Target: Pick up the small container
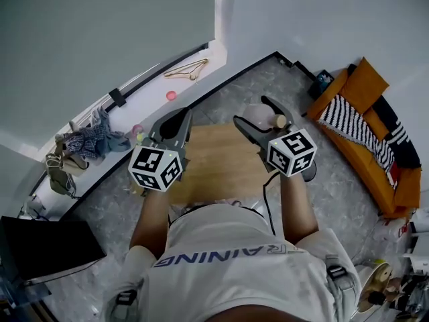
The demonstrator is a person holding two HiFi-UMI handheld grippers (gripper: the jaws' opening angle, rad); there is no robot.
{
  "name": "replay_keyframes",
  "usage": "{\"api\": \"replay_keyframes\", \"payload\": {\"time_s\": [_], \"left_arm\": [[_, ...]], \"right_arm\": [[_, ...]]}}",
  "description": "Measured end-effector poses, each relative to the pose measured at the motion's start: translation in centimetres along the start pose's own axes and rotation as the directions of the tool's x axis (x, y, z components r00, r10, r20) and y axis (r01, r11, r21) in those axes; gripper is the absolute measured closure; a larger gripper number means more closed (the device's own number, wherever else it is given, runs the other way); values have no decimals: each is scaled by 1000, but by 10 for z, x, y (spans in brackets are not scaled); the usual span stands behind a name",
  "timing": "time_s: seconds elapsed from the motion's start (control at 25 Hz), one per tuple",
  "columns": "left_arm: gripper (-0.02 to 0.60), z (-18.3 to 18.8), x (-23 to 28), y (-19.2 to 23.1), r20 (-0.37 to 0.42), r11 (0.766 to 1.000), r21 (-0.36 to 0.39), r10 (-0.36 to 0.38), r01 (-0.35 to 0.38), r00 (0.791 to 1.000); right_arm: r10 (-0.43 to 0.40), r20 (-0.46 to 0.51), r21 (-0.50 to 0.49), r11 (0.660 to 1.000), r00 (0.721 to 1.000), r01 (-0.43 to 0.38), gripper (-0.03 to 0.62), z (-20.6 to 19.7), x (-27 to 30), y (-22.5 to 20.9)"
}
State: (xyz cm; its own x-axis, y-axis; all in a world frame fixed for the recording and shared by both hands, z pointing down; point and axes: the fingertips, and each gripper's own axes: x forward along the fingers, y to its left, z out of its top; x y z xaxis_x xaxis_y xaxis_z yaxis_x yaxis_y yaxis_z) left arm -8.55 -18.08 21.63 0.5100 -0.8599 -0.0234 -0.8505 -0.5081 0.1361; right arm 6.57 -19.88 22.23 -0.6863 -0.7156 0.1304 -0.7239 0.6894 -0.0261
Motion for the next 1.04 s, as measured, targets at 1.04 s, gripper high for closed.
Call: {"api": "replay_keyframes", "payload": {"time_s": [1.04], "left_arm": [[581, -7, 38, -13, -19, 999, -11, -46, 46, 999]], "right_arm": [[17, -13, -11, 1000, 1000, -17, 161, -3, 12, -22]]}}
